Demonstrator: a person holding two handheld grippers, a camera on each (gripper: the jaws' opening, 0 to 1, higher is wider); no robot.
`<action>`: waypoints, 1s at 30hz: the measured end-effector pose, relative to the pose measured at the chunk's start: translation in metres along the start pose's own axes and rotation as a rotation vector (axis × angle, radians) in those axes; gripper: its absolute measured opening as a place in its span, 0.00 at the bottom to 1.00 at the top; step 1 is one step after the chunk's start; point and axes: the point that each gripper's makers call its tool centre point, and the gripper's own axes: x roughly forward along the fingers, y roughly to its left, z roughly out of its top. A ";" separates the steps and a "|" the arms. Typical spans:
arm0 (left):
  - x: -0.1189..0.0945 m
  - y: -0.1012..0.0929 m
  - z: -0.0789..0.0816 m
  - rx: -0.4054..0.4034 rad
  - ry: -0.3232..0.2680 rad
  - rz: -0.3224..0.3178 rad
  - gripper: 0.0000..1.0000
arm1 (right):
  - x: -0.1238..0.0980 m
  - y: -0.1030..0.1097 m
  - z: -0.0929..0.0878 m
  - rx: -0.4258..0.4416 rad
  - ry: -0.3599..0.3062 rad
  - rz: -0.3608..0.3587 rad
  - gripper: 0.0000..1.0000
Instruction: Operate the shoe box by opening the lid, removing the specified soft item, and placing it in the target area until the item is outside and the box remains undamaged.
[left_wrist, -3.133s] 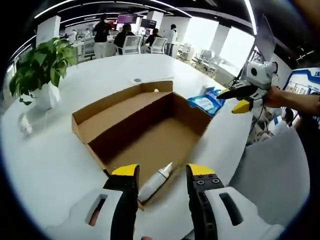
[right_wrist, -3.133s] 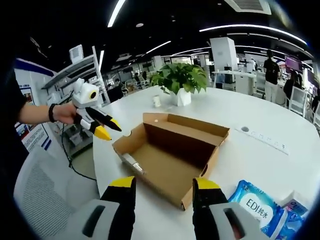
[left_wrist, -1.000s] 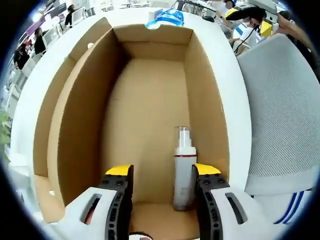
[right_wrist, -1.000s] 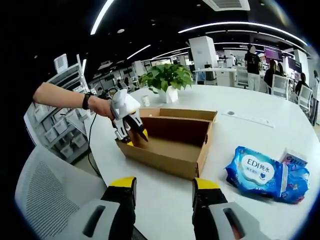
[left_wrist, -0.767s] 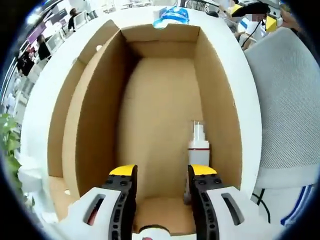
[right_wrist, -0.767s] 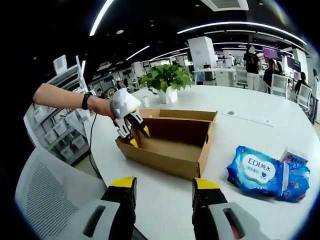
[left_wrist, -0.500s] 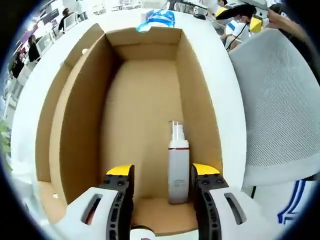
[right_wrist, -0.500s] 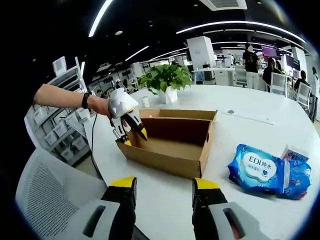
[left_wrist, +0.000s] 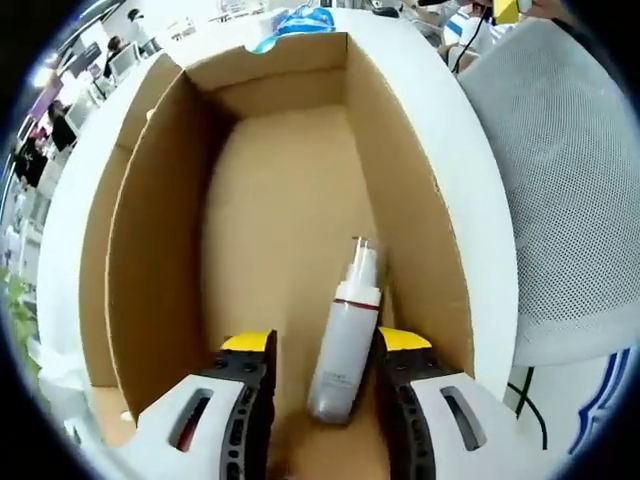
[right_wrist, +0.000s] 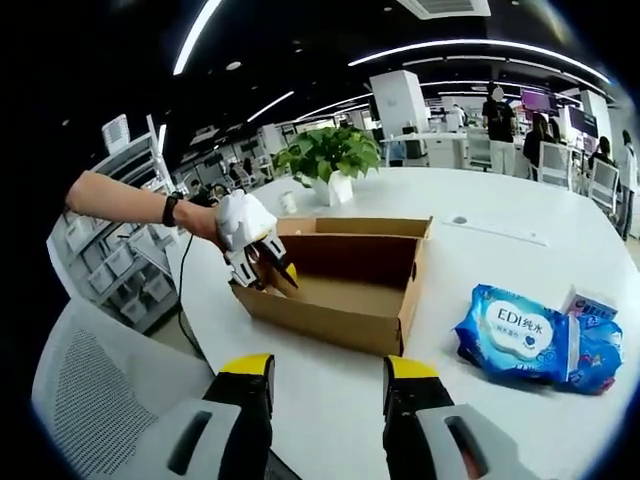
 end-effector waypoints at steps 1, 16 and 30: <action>0.002 -0.002 0.002 0.018 -0.001 -0.005 0.32 | 0.001 0.000 0.000 0.001 0.001 0.001 0.41; -0.007 -0.002 0.011 0.075 -0.078 0.063 0.19 | 0.014 0.011 0.003 0.018 0.007 0.047 0.40; -0.058 0.005 0.059 0.179 -0.233 0.217 0.19 | 0.035 0.019 0.035 0.121 -0.063 0.119 0.38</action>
